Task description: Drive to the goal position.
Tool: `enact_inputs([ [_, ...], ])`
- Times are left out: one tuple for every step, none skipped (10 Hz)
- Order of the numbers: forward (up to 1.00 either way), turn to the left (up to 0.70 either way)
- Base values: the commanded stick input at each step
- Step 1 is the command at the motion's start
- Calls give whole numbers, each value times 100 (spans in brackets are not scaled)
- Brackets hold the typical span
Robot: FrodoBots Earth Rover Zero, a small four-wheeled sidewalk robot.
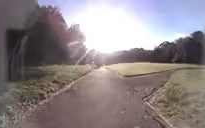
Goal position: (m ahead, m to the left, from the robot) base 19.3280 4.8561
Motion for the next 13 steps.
enact_inputs([
  [50, 0],
  [50, 0],
  [50, 0],
  [50, 0],
  [50, 0],
  [50, 0],
  [50, 0],
  [50, 0],
  [50, 0],
  [50, 0],
  [50, 0],
  [50, 0],
  [50, 0],
])
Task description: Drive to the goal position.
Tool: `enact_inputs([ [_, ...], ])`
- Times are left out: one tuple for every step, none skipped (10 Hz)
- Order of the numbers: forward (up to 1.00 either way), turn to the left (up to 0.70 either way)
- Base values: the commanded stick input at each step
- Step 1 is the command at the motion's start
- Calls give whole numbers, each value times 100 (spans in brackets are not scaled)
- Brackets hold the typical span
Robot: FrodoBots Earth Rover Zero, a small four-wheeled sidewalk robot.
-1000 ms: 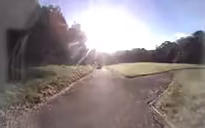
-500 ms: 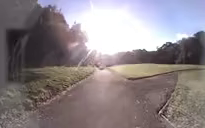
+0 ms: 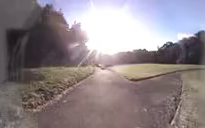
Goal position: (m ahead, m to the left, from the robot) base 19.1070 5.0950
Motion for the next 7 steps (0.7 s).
enact_inputs([
  [50, 0],
  [50, 0],
  [50, 0],
  [50, 0],
  [50, 0],
  [50, 0],
  [50, 0],
])
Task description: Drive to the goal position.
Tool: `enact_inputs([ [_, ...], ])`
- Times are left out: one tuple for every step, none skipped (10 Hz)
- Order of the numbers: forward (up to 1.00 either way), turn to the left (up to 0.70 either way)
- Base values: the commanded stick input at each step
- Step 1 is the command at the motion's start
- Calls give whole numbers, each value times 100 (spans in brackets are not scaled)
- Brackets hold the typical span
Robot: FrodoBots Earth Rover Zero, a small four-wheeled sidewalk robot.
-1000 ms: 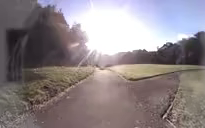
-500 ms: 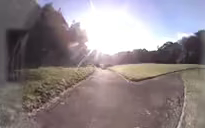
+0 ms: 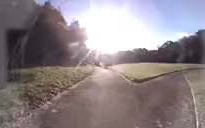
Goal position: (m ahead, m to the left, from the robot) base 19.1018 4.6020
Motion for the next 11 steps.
enact_inputs([
  [50, 0],
  [50, 0],
  [50, 0],
  [50, 0],
  [50, 0],
  [50, 0],
  [50, 0],
  [50, 0],
  [50, 0],
  [50, 0],
  [50, 0],
])
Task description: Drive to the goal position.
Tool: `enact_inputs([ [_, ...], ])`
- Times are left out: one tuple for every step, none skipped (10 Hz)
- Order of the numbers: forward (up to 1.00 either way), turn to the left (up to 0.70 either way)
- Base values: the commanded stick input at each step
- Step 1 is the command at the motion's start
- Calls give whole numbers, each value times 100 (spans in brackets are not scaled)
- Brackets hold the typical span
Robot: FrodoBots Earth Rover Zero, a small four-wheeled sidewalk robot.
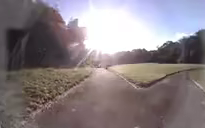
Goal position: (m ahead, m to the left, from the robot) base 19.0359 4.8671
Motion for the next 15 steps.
enact_inputs([
  [50, 0],
  [50, 0],
  [50, 0],
  [50, 0],
  [50, 0],
  [50, 0],
  [50, 0],
  [50, 0],
  [50, 0],
  [50, 0],
  [50, 0],
  [50, 2],
  [50, 3],
  [50, 3],
  [50, 3],
])
